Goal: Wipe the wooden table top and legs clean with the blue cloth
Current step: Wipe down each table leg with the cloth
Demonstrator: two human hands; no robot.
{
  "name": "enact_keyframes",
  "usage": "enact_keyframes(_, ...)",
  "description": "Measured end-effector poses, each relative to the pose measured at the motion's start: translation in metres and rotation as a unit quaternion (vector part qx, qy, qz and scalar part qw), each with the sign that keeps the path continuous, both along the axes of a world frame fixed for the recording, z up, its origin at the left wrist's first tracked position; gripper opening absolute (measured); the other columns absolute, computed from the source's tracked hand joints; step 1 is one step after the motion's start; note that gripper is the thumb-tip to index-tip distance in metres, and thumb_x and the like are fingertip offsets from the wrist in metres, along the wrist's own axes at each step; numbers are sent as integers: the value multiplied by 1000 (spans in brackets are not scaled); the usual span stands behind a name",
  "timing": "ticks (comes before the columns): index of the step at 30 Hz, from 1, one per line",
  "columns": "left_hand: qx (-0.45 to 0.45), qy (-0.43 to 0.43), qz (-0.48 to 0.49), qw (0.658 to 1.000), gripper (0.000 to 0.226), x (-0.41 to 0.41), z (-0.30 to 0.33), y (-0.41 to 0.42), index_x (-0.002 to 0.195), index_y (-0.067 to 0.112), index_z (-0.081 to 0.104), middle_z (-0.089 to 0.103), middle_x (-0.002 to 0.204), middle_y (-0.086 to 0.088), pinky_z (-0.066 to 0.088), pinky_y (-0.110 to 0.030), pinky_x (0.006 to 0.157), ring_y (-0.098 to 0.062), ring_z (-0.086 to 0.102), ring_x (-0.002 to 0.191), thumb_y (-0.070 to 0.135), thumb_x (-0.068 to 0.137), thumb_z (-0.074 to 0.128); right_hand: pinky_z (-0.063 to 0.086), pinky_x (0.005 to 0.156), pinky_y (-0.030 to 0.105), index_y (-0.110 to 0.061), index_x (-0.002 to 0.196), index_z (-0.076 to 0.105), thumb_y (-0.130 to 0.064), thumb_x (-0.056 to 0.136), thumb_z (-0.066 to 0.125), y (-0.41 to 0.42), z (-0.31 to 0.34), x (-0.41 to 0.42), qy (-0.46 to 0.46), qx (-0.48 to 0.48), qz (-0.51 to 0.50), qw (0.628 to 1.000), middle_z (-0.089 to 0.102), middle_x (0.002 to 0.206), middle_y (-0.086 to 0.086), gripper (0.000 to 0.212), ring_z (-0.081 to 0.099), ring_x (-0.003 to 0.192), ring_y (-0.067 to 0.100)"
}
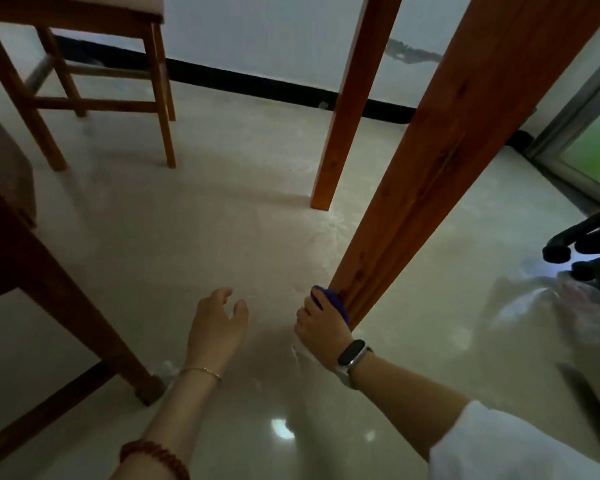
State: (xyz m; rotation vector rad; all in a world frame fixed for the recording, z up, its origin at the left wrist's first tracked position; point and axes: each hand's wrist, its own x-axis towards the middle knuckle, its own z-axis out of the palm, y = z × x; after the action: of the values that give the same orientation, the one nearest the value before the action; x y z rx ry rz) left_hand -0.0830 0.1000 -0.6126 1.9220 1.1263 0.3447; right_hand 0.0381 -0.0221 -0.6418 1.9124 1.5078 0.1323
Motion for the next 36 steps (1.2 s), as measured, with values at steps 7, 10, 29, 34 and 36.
enact_keyframes(7, 85, 2, -75, 994, 37, 3, 32, -9, 123, 11, 52, 52, 126, -12, 36, -31, 99, -27, 49, 116, 27, 91, 47, 51, 81, 33, -26, 114, 49, -24, 66, 79, -45, 27, -4, 277, 254, -44, 926, 62, 111, -2, 58, 62, 95, 20)
enact_keyframes(10, 136, 1, -111, 984, 36, 10, 78, -26, 125, 14, 52, 52, 128, -6, 36, -31, 100, -23, 48, 117, 27, 91, 48, 51, 74, 23, -32, 112, 47, -43, 70, 67, -61, 77, 0, 285, 372, -46, 882, 63, 105, -9, 48, 63, 88, 10)
enact_keyframes(29, -45, 124, 99, 986, 37, -239, 416, -181, 127, 10, 49, 51, 130, -11, 37, -37, 98, -28, 48, 117, 21, 91, 49, 46, 84, 47, -12, 111, 59, -20, 75, 53, -159, 435, -184, 482, 355, -295, 745, 57, 111, 10, 37, 57, 97, 33)
enact_keyframes(34, -80, 160, 201, 963, 35, -316, 492, -198, 123, 8, 53, 54, 122, -15, 37, -37, 96, -32, 50, 114, 17, 89, 53, 45, 86, 45, -14, 109, 59, -23, 75, 49, -162, 508, -231, 503, 283, -288, 764, 56, 110, 8, 36, 56, 97, 30)
enact_keyframes(36, -98, 162, 240, 952, 36, -345, 512, -198, 124, 8, 53, 54, 122, -15, 37, -37, 97, -31, 49, 115, 17, 89, 53, 45, 84, 43, -14, 110, 58, -23, 77, 50, -150, 529, -250, 508, 242, -255, 786, 56, 112, 8, 35, 56, 96, 31)
